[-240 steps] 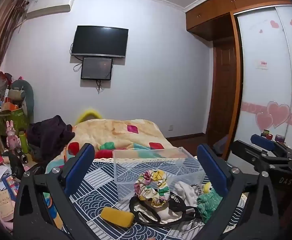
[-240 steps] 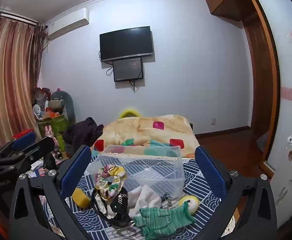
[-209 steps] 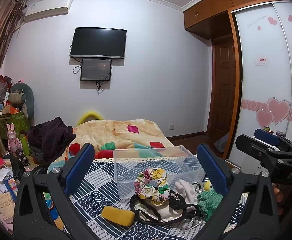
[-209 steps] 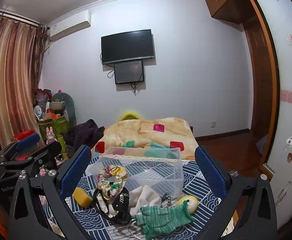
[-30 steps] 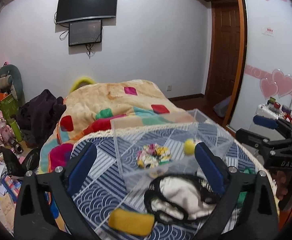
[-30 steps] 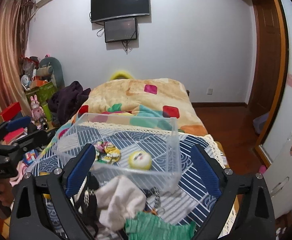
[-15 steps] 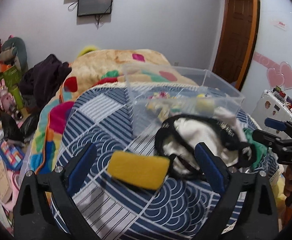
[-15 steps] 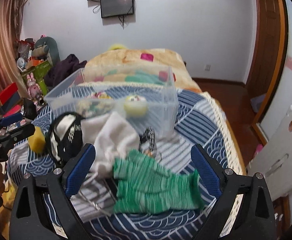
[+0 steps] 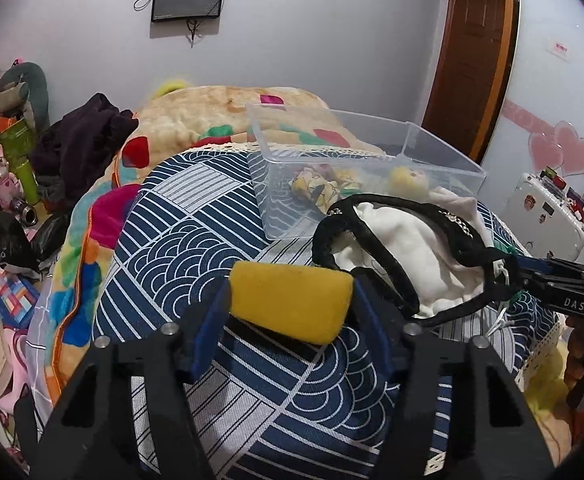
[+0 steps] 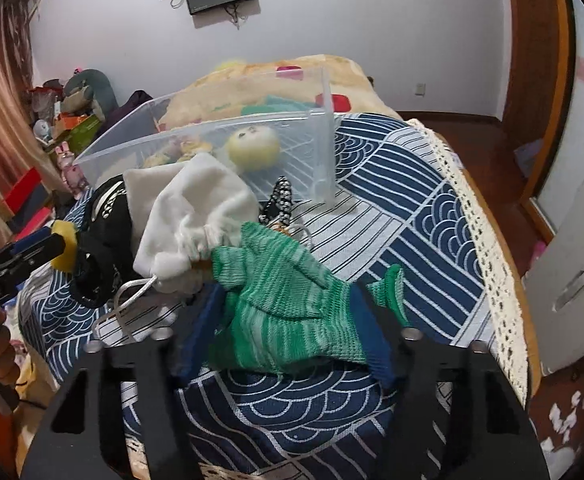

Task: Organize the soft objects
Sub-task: 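Grasp the yellow sponge with the left gripper, then carry the sponge into the box with the left gripper while the right carries the green glove in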

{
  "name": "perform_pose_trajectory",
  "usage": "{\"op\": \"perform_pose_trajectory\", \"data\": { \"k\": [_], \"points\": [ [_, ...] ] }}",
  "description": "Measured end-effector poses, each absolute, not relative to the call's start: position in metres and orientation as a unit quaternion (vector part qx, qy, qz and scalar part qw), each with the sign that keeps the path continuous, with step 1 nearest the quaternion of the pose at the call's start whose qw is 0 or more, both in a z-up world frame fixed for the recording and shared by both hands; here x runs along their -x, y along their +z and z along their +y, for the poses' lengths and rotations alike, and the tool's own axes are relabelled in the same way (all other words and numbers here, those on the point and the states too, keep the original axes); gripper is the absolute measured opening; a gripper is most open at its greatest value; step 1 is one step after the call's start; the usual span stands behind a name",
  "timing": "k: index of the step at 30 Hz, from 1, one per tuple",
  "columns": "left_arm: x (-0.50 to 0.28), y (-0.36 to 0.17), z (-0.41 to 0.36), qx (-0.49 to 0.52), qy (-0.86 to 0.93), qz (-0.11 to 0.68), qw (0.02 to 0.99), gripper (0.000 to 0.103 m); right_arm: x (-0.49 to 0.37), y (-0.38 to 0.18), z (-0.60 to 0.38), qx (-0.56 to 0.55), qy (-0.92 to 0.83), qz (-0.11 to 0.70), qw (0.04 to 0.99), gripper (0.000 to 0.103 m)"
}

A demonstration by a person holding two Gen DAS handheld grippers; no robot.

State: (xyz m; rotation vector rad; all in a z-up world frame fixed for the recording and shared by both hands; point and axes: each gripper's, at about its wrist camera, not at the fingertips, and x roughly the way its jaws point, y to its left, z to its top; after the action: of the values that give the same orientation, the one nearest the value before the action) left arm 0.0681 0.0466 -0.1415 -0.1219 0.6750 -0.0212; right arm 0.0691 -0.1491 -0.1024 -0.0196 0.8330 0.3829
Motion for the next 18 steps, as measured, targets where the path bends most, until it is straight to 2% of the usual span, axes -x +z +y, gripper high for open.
{"op": "perform_pose_trajectory", "data": {
  "k": [2, 8, 12, 18],
  "points": [
    [-0.067, -0.141, 0.048, 0.063, -0.012, 0.329, 0.942, 0.052, -0.066, -0.101, -0.149, 0.011, 0.194, 0.400, 0.896, 0.037],
    [-0.061, -0.135, 0.047, 0.064, -0.023, 0.319, 0.945, 0.031, -0.062, -0.097, -0.148, 0.016, 0.194, 0.387, 0.901, 0.012],
    [-0.057, -0.126, 0.046, 0.062, -0.026, 0.310, 0.948, 0.020, -0.064, -0.090, -0.149, 0.014, 0.185, 0.373, 0.909, 0.007],
    [-0.052, -0.117, 0.049, 0.068, -0.029, 0.303, 0.950, 0.019, -0.059, -0.073, -0.154, 0.008, 0.181, 0.344, 0.921, 0.007]
  ]
}}
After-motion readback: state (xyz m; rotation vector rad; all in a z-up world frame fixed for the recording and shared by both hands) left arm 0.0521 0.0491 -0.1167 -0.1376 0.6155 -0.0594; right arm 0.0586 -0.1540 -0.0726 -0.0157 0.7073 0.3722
